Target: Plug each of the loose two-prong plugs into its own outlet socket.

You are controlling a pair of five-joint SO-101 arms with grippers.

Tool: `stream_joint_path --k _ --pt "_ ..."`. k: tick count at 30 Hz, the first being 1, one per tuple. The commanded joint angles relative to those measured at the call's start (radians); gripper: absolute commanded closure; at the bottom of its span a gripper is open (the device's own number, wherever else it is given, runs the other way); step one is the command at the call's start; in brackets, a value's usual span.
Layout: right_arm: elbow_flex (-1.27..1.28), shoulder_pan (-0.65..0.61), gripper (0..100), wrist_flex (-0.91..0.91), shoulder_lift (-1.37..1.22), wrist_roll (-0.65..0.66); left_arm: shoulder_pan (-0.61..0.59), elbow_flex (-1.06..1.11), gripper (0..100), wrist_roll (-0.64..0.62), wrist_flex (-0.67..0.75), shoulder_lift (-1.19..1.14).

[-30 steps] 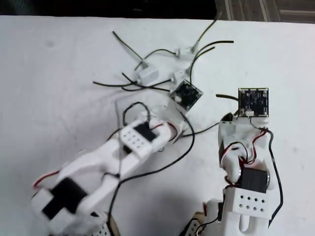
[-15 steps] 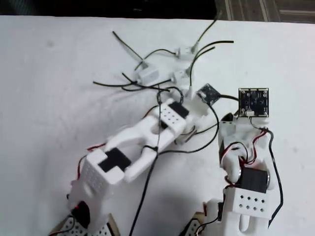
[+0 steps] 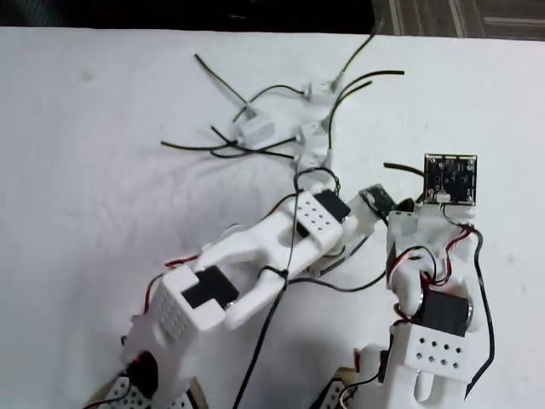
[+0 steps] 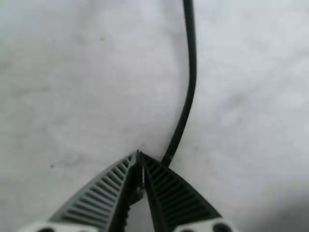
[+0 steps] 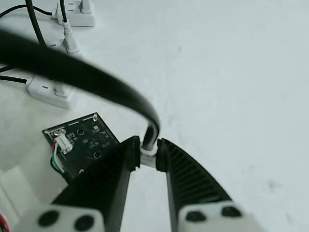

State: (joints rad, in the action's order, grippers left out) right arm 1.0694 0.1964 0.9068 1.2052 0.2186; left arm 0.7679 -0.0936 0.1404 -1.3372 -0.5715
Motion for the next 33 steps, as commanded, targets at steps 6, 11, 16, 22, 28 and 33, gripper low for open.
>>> stream_joint_path --k 6,11,16,22,28,33 --pt "-0.012 0.007 98.1 -0.016 0.018 0.008 -0.065 -0.023 98 -0.071 -0.032 0.113" --pt "-0.012 0.007 98.1 -0.015 0.018 0.008 -0.153 -0.014 98 -0.080 -0.066 0.314" --pt "-0.012 0.007 98.1 -0.015 0.018 0.008 -0.226 -0.008 98 -0.074 -0.187 0.464" --pt "-0.012 0.002 98.1 -0.015 0.018 0.008 -0.292 0.255 98 -0.057 -0.172 0.556" --pt "-0.009 -0.001 98.1 -0.015 0.018 0.008 -0.318 0.638 98 -0.003 0.061 0.769" --pt "-0.008 -0.002 98.1 -0.015 0.018 0.008 -0.323 0.822 98 -0.006 0.227 0.858"
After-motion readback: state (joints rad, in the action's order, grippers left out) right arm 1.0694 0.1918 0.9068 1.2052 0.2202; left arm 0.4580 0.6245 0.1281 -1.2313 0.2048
